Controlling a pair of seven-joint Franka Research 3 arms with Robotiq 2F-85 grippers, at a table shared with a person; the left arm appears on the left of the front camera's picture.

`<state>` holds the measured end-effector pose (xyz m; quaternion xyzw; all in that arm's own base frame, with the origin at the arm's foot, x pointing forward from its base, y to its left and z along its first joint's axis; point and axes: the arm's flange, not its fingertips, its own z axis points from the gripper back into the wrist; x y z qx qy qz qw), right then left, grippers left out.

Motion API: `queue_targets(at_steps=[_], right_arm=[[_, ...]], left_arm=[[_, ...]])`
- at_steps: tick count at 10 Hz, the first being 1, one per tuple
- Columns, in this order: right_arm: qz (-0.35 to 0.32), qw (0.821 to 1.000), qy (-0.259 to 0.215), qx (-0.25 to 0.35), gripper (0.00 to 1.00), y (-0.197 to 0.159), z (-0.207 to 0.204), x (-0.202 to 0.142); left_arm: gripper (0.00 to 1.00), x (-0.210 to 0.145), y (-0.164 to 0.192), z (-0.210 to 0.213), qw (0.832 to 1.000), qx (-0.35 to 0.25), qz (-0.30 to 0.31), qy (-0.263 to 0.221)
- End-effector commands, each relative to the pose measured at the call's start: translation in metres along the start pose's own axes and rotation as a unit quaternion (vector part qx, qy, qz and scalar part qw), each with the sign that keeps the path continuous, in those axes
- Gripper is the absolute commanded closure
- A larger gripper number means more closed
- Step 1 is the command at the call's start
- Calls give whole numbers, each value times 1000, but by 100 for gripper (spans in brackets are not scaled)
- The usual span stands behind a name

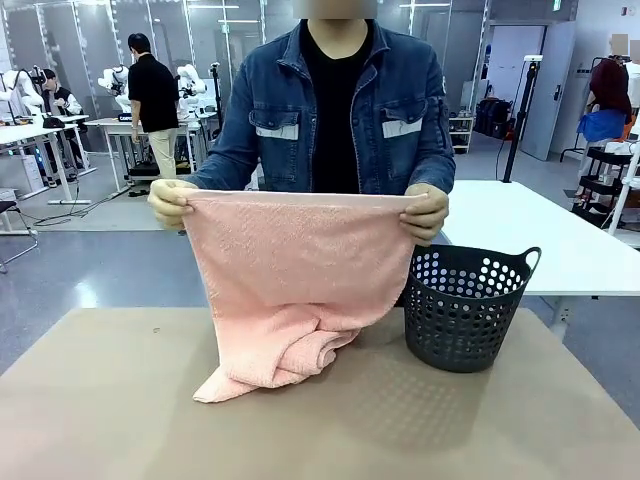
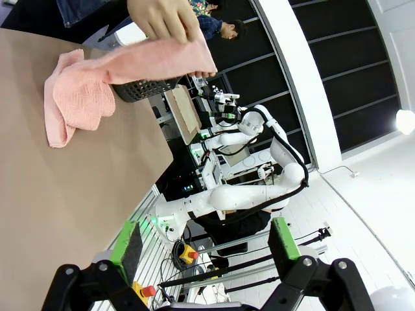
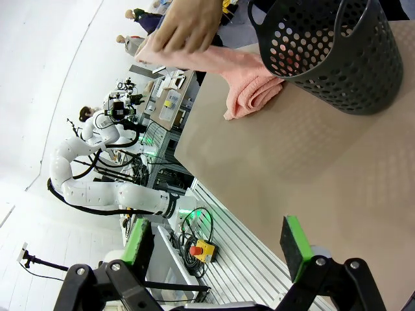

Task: Fold the towel.
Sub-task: Grab the top end of the 100 cm Hotel Towel extended by the human.

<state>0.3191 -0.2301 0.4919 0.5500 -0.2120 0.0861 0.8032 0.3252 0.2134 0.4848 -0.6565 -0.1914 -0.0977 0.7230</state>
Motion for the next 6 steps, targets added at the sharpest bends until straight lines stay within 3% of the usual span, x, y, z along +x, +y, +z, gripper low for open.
queue_targets(at_steps=[1,6], right_arm=[[11,1000,-4,8,0,0,1,3],[11,1000,-4,8,0,0,1,3]], left_arm=[[0,2,0,2,1000,-10,-12,0],[0,2,0,2,1000,-10,-12,0]])
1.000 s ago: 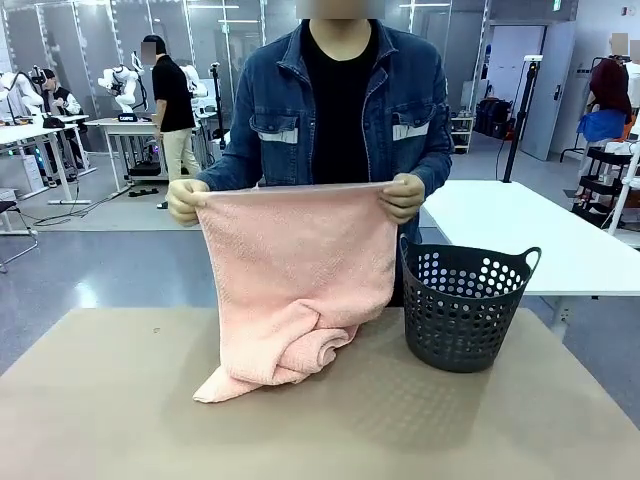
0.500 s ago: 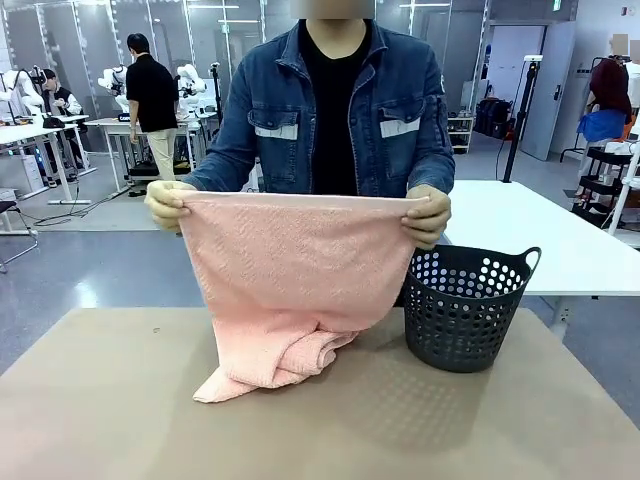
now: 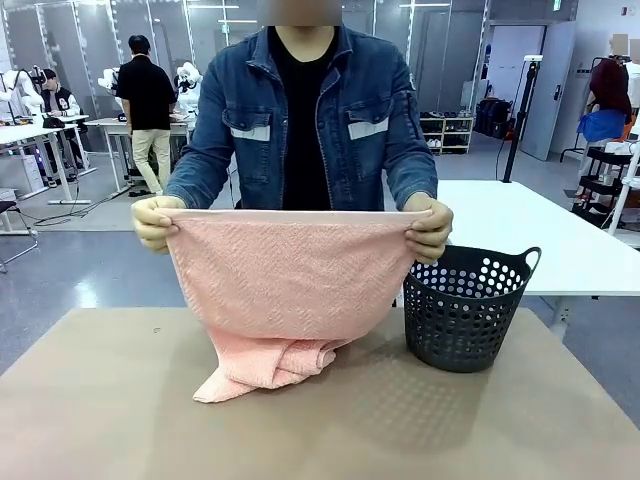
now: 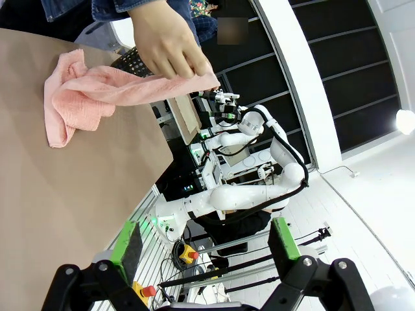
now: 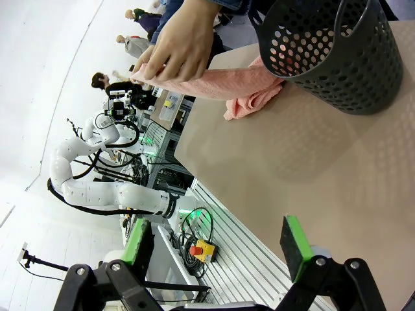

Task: Fold the towel.
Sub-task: Grab the top end of the 100 cm Hotel Towel extended by the human.

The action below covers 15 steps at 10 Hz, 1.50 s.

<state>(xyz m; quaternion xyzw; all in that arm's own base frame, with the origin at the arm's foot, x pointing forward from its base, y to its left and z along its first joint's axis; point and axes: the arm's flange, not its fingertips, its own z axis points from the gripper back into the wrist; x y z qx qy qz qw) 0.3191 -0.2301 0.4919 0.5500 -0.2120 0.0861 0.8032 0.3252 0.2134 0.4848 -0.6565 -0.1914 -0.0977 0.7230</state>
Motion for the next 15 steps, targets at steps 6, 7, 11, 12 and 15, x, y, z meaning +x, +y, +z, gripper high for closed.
queue_targets(at_steps=[6,7,11,12,15], right_arm=[[11,1000,-4,8,0,0,1,3],[0,1000,0,0,0,0,0,0],[288,949,57,-116,0,134,14,37],[333,928,87,-140,0,163,1,46],[441,861,170,-188,0,250,-54,56]], left_arm=[[0,2,0,2,1000,-10,-12,0],[0,0,0,0,1000,0,0,0],[0,34,-136,-41,922,255,-246,158],[0,43,-165,-66,894,284,-288,190],[0,46,-252,-163,782,371,-435,249]])
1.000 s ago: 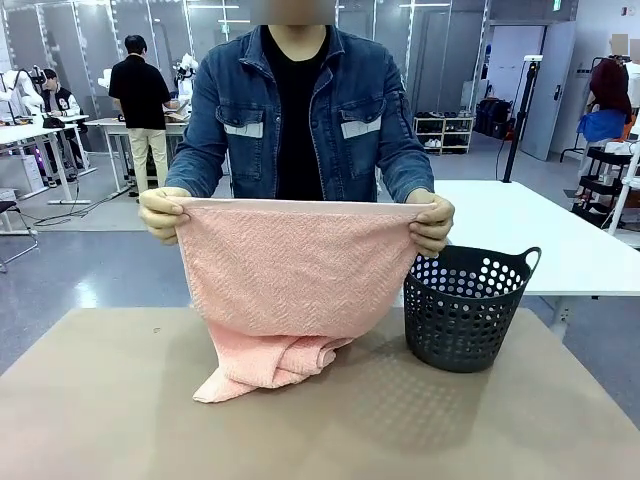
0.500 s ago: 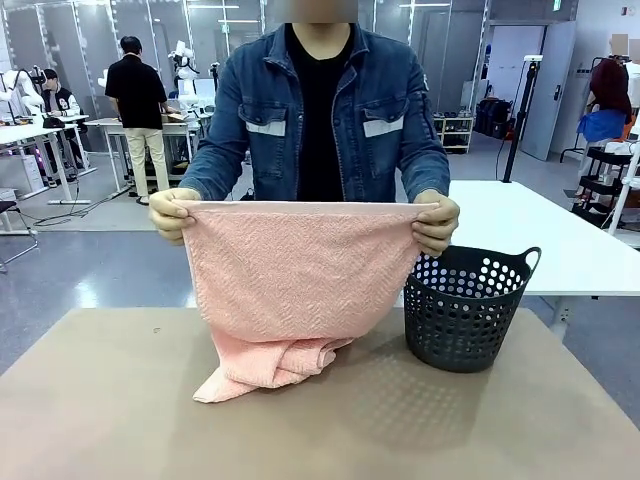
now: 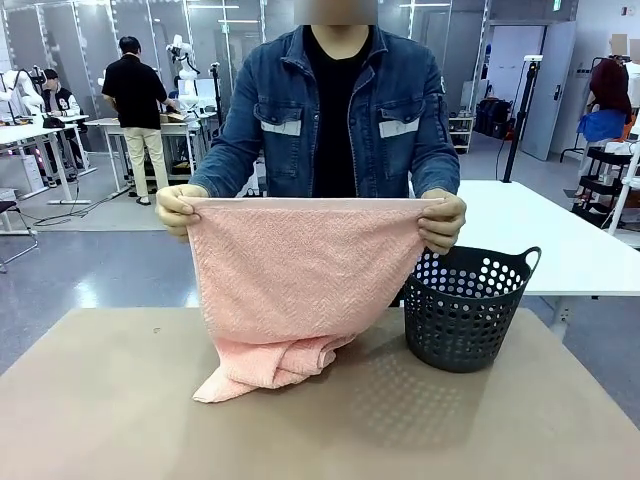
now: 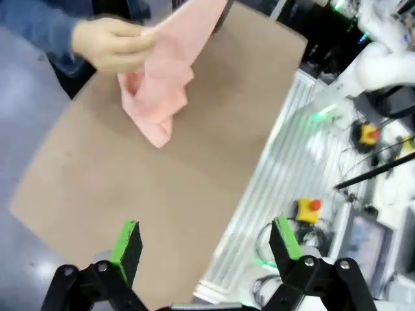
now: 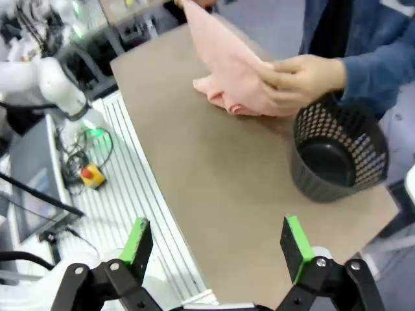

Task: Fold the towel.
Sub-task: Grab the top end of the 100 cm Hotel Towel extended by the human.

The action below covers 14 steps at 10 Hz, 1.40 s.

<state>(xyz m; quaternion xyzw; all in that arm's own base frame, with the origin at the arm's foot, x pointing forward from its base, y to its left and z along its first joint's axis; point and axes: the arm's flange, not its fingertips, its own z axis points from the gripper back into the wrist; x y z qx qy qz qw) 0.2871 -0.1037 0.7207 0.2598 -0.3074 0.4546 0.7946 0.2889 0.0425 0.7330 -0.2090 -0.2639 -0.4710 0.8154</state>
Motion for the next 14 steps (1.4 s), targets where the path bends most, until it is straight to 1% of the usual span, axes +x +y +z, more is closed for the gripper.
queue_targets(at_steps=[1,2,3,4,6,7,10,11,12,13,14], right_arm=[[82,994,63,-28,0,21,-30,24],[129,986,95,-43,0,37,-44,40],[173,976,117,-58,0,51,-56,55],[191,971,125,-62,0,60,-63,65],[193,971,132,-56,0,70,-74,76],[188,972,130,-48,0,71,-62,82],[188,972,130,-48,0,71,-62,82],[188,972,130,-48,0,71,-62,82],[201,971,124,-45,0,68,-62,81],[243,956,160,-31,0,81,-85,106],[263,948,179,-27,0,86,-109,122]], left_arm=[[0,33,-23,-30,993,83,-74,32],[0,55,-37,-42,989,94,-99,51],[0,73,-51,-50,987,97,-120,53],[0,82,-56,-56,984,100,-132,62],[0,87,-53,-64,986,95,-131,51],[0,92,-65,-58,984,89,-145,58],[0,92,-65,-58,984,89,-145,58],[0,91,-63,-61,984,81,-149,55],[0,108,-82,-60,970,105,-208,68],[0,134,-91,-72,961,99,-244,83],[0,153,-92,-94,951,135,-243,137]])
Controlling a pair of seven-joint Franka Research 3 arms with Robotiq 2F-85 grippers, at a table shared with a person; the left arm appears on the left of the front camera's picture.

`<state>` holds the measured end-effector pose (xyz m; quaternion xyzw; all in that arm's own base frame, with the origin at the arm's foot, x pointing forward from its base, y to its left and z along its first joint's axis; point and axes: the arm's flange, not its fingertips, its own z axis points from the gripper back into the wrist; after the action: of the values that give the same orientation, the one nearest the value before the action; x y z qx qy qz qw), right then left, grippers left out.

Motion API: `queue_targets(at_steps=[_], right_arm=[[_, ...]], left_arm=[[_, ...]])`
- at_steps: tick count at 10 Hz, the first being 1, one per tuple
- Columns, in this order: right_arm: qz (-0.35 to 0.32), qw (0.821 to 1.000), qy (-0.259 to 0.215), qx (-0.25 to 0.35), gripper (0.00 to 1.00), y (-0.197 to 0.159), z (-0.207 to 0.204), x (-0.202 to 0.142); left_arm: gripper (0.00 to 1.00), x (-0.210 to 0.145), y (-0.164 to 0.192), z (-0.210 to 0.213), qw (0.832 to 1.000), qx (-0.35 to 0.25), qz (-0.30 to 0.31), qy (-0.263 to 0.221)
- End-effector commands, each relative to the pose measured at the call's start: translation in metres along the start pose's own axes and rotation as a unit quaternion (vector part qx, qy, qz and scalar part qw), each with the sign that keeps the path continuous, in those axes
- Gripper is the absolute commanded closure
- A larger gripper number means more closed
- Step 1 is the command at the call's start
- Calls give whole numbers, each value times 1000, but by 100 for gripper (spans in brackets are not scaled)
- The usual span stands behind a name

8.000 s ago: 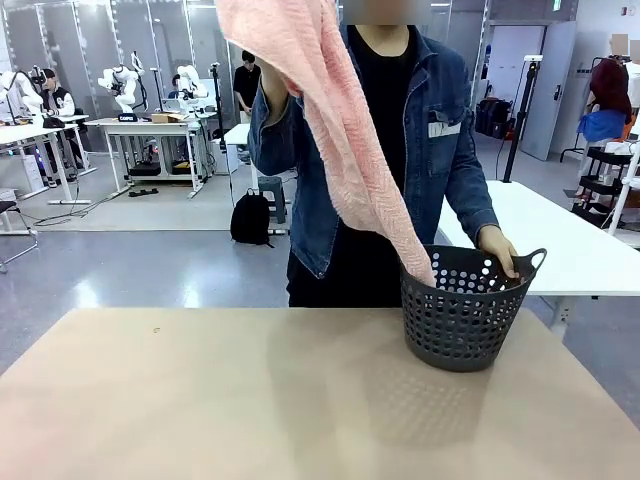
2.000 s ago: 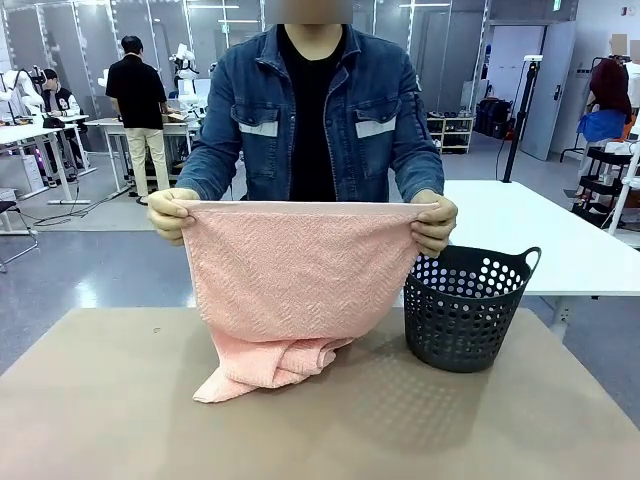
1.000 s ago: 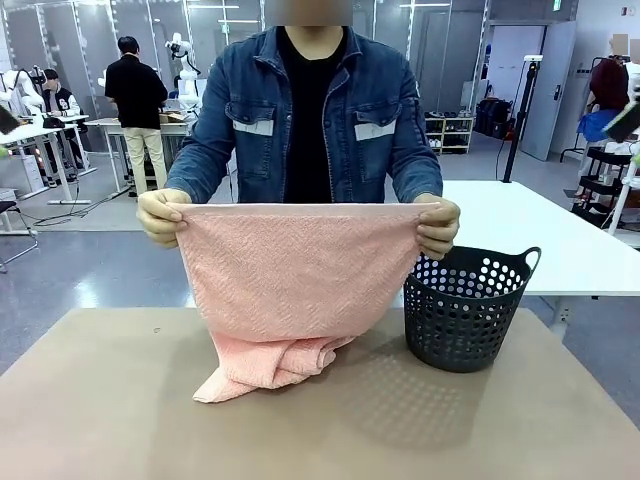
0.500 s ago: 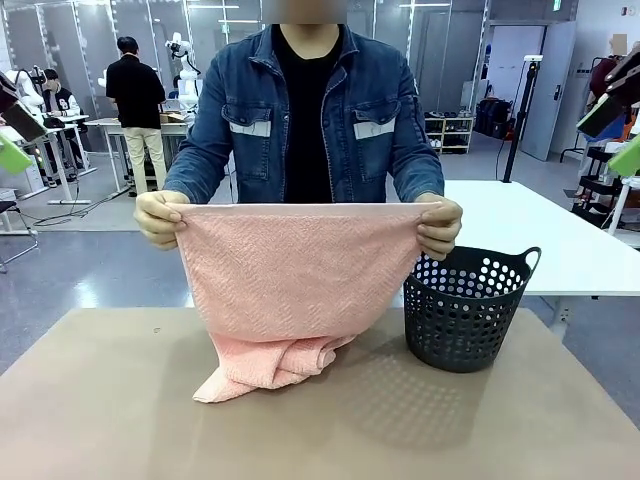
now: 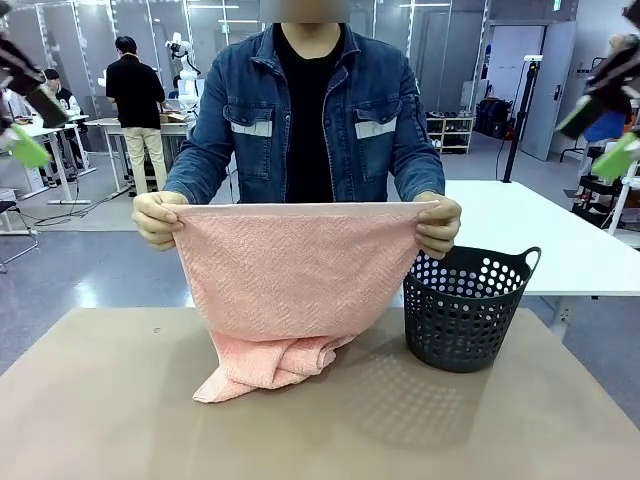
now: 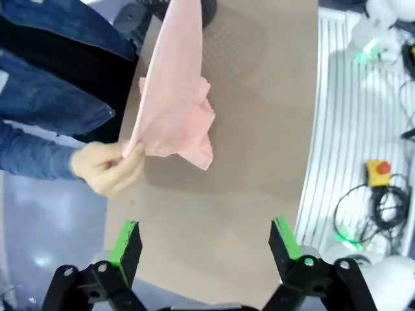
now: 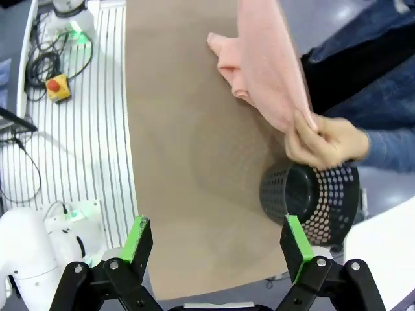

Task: Fold the towel.
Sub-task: Grab the top end of the 100 cm Hotel Towel extended by the human.

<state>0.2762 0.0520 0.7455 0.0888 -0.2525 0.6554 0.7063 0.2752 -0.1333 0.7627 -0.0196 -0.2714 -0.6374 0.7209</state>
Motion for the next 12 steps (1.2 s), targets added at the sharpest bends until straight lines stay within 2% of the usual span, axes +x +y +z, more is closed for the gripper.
queue_targets(at_steps=[1,3,5,8,12], right_arm=[[44,998,52,9,0,-11,-32,44],[59,995,82,23,0,-23,-67,72],[76,991,114,1,0,-34,-88,95],[76,992,105,-9,0,-53,-112,107],[75,989,125,-29,0,-90,-145,118]], left_arm=[[0,43,14,-33,996,40,-33,73],[0,65,21,-60,991,38,-69,110],[0,85,31,-84,988,31,-81,127],[0,79,43,-107,988,21,-97,119],[0,77,63,-134,988,14,-101,114]])
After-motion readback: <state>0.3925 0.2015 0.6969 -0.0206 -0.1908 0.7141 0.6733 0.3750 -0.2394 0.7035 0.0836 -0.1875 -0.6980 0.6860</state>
